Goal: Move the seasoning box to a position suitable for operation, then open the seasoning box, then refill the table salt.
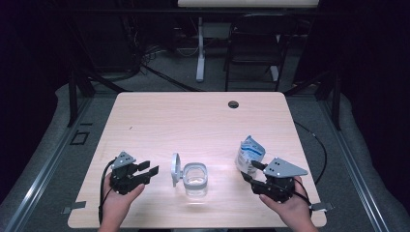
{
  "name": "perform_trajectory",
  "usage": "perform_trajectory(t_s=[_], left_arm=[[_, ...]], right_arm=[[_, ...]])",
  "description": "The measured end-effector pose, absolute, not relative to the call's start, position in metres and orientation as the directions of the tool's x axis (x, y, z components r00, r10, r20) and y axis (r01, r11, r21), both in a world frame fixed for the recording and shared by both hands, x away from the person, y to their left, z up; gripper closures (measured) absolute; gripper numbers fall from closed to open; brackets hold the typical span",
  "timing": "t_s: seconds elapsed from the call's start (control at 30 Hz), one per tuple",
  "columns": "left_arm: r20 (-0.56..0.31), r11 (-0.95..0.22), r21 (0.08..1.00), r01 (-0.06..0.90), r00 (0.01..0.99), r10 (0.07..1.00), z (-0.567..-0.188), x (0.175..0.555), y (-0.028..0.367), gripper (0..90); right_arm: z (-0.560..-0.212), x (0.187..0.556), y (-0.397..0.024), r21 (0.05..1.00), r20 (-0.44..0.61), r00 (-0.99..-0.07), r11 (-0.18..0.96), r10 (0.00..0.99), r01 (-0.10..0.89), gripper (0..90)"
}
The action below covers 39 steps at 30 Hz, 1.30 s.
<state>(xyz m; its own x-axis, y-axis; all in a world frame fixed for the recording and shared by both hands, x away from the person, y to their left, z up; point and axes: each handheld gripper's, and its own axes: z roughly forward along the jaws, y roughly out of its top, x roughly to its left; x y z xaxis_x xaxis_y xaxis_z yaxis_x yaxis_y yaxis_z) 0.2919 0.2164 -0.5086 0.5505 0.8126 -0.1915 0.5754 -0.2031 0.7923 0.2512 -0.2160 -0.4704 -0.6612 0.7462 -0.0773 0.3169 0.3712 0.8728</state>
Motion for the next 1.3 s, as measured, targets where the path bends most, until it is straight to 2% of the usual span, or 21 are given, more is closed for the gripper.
perform_trajectory(t_s=[0.27, 0.47, 0.67, 1.0, 1.3], left_arm=[[-0.187, -0.202, 0.798, 0.568, 0.552, 0.812, -0.506, 0.291, 0.219, 55.7], [-0.198, -0.179, 0.803, 0.568, 0.538, 0.819, -0.507, 0.291, 0.221, 55.4], [-0.198, -0.18, 0.802, 0.569, 0.538, 0.819, -0.508, 0.292, 0.221, 55.3], [-0.193, -0.177, 0.808, 0.562, 0.537, 0.821, -0.505, 0.291, 0.224, 55.3], [-0.196, -0.179, 0.804, 0.567, 0.537, 0.82, -0.507, 0.291, 0.224, 55.2]], right_arm=[[-0.485, 0.253, -0.239, 0.849, -0.078, -0.612, 0.374, 0.787, 0.373, 52.1], [-0.495, 0.262, -0.254, 0.851, -0.073, -0.562, 0.346, 0.824, 0.396, 47.8], [-0.506, 0.271, -0.252, 0.852, -0.094, -0.552, 0.353, 0.829, 0.386, 41.5], [-0.525, 0.291, -0.244, 0.842, -0.073, -0.577, 0.36, 0.814, 0.402, 39.0], [-0.54, 0.303, -0.235, 0.838, -0.053, -0.562, 0.343, 0.826, 0.424, 37.9]])
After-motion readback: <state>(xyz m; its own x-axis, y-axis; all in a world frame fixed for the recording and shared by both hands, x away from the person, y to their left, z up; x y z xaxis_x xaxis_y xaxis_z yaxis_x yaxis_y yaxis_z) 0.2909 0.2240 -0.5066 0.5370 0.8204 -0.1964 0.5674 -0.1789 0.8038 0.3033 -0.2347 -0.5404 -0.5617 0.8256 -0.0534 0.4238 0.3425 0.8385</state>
